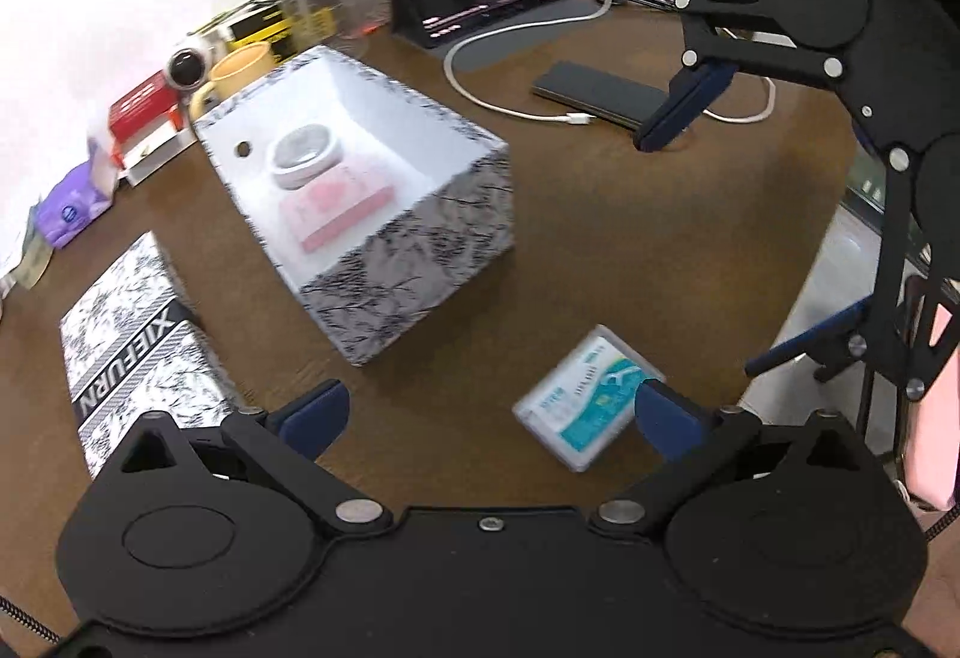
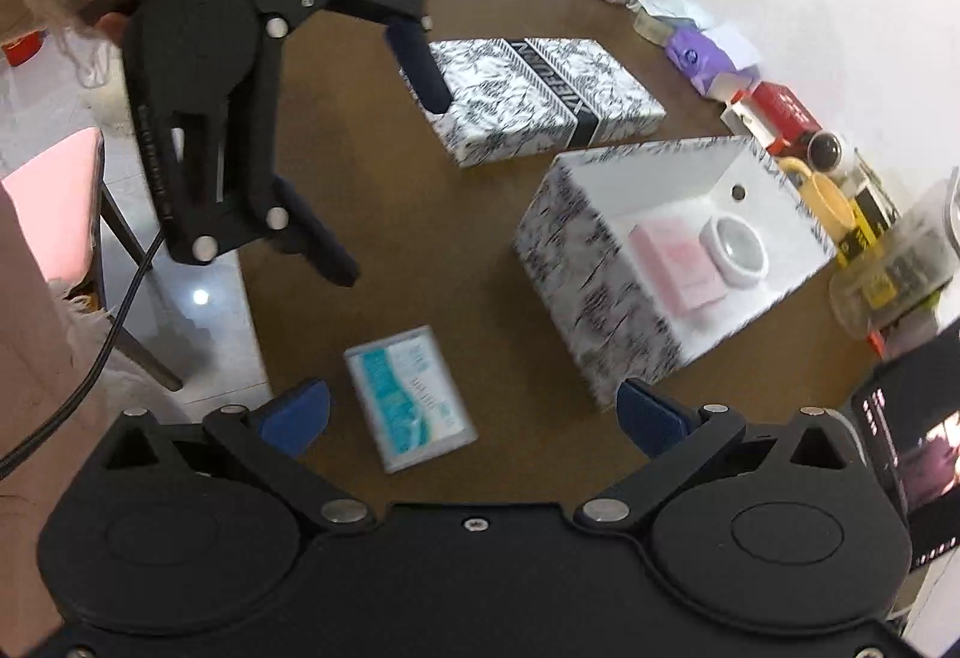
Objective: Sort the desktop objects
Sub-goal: 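Lower the left gripper over the dental floss box and close on it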
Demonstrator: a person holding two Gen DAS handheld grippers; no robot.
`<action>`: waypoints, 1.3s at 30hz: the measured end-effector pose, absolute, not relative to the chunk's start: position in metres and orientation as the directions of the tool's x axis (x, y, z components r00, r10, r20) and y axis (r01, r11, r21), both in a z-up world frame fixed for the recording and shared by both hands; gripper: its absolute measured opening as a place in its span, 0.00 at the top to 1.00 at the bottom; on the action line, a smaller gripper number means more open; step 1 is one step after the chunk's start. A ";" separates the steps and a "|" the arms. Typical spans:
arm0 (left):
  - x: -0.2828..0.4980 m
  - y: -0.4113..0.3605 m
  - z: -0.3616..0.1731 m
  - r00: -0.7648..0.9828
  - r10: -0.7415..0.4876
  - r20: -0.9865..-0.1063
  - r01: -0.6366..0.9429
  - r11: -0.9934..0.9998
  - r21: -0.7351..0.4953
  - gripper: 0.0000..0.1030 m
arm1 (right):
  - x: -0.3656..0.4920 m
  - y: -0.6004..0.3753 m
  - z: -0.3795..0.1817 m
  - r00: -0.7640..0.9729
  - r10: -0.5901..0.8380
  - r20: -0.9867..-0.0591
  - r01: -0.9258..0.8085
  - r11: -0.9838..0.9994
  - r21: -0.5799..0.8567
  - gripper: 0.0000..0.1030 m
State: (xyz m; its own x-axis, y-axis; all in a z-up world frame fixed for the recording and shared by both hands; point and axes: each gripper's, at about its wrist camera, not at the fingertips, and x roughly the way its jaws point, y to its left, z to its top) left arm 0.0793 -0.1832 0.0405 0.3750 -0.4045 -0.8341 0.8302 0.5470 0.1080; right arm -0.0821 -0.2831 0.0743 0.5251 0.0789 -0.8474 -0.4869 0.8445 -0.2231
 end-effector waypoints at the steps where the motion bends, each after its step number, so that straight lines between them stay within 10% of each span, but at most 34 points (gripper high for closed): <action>1: 0.077 -0.185 0.039 0.371 -0.407 -0.835 0.836 0.538 0.110 0.00 | -0.087 -0.281 0.074 0.526 0.073 -0.847 -0.480 0.848 -0.224 0.00; 32: 0.067 -0.258 -0.071 0.175 -0.298 -0.938 0.985 0.057 0.165 0.01 | -0.130 -0.278 0.019 0.498 0.068 -0.865 -0.392 0.907 -0.155 0.00; 39: 0.069 -0.263 -0.077 0.141 -0.294 -0.945 0.990 0.018 0.142 0.18 | -0.130 -0.286 0.013 0.494 0.082 -0.865 -0.380 0.916 -0.130 0.00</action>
